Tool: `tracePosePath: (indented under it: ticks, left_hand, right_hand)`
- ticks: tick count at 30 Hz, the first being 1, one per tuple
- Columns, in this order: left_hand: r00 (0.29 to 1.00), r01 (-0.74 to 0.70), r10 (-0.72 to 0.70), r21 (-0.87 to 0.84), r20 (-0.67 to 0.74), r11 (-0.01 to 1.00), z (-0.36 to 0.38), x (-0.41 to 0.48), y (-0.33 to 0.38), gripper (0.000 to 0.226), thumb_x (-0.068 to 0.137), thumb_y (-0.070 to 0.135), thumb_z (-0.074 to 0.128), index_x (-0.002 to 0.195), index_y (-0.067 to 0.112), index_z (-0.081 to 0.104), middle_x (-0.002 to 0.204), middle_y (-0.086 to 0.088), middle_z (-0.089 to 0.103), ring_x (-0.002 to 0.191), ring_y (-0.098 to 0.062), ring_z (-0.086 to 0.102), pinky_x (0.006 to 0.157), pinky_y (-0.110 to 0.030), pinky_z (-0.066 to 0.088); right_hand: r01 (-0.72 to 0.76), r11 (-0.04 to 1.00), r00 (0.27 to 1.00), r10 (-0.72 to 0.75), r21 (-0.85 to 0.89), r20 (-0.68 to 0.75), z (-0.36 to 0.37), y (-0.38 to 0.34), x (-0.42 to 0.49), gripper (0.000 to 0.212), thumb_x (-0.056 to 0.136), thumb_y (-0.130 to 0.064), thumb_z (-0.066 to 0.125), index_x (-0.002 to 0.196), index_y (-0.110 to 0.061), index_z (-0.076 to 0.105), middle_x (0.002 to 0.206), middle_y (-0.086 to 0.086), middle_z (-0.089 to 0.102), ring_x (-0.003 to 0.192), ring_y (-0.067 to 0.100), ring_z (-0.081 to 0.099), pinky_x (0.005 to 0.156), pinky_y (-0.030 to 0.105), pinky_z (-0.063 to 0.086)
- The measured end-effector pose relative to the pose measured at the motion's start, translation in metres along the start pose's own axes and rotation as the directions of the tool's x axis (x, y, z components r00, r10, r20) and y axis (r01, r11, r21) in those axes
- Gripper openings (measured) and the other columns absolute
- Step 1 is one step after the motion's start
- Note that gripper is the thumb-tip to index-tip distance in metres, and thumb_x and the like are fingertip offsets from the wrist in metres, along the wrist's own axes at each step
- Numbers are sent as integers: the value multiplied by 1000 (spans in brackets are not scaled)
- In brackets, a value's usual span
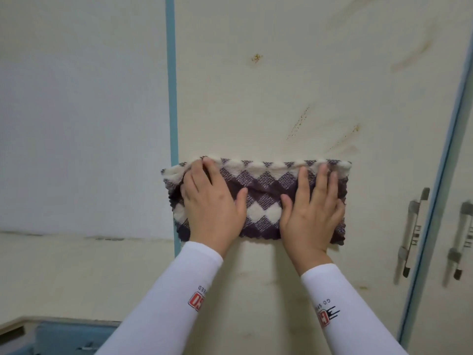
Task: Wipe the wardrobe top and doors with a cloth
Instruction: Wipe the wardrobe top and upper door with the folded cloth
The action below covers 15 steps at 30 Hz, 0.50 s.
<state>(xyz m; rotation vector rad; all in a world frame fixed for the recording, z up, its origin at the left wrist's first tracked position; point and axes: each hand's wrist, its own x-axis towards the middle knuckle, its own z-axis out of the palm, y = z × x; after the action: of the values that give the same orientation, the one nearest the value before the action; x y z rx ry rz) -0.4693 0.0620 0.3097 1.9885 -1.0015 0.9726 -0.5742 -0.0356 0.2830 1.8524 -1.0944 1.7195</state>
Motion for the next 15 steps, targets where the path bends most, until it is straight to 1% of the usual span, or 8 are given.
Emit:
tracePosePath:
  ticks: [2, 4, 6, 8, 10, 11, 13, 15]
  left_hand:
    - [998, 1, -3, -40, -58, 999, 10, -6, -1, 79, 85, 46, 51, 138, -8, 28, 141, -32, 30, 131, -44, 29, 103, -56, 25]
    - [995, 2, -9, -67, -97, 998, 19, -8, -3, 81, 86, 52, 43, 139, -6, 25, 145, -32, 23, 134, -47, 21, 102, -63, 24]
    - [993, -13, 3, -81, -117, 997, 26, -6, -5, 85, 84, 60, 34, 143, 0, 19, 146, -33, 16, 135, -49, 11, 99, -69, 19]
    - [992, -34, 27, -61, -123, 998, 33, -2, -4, 85, 81, 69, 26, 144, 14, 14, 146, -33, 12, 133, -52, 5, 94, -75, 15]
    - [990, -48, 45, -18, -131, 999, 38, 1, -4, 82, 79, 75, 21, 144, 27, 10, 147, -30, 8, 132, -54, 7, 90, -78, 16]
    - [988, -54, 53, -3, -146, 999, 41, 3, -4, 80, 78, 76, 20, 144, 31, 10, 146, -28, 7, 132, -54, 8, 89, -78, 17]
    - [980, -68, 70, 15, -187, 998, 45, 5, -6, 78, 78, 77, 20, 143, 35, 11, 146, -26, 8, 132, -53, 7, 91, -77, 17]
    - [969, -90, 94, 27, -230, 996, 47, 8, -7, 77, 78, 77, 21, 143, 37, 13, 146, -26, 10, 132, -52, 7, 92, -76, 15]
  right_hand:
    - [-32, 999, 999, 31, 34, 19, 4, -5, -1, 62, 80, -19, 65, 137, -7, 43, 144, 26, 34, 130, 48, 31, 95, 66, 31]
    - [-32, 997, 999, 29, 73, 35, 7, -7, -2, 62, 83, -18, 54, 141, -16, 33, 146, 28, 26, 134, 49, 20, 97, 72, 18]
    - [-28, 995, 999, 24, 96, 43, 11, -8, 0, 59, 84, -26, 40, 142, -25, 28, 147, 29, 20, 134, 50, 12, 95, 77, 10]
    - [-25, 994, 999, 20, 109, 46, 15, -8, 2, 58, 87, -39, 34, 143, -31, 25, 148, 29, 15, 134, 51, 8, 93, 79, 4]
    - [1, 997, 999, -3, 75, 39, 19, -7, 2, 58, 91, -54, 26, 145, -36, 15, 148, 26, 11, 133, 52, 8, 91, 80, 4]
    - [20, 999, 999, -21, 46, 31, 22, -5, 2, 60, 91, -58, 23, 146, -38, 8, 148, 24, 11, 133, 53, 10, 90, 80, 5]
    - [48, 999, 999, -48, 8, 8, 25, -3, 2, 61, 92, -59, 22, 146, -41, -1, 147, 22, 14, 131, 54, 15, 89, 80, 8]
    - [46, 999, 999, -46, 11, -3, 26, -4, 3, 59, 93, -59, 21, 145, -43, -3, 147, 20, 14, 131, 55, 17, 89, 79, 8]
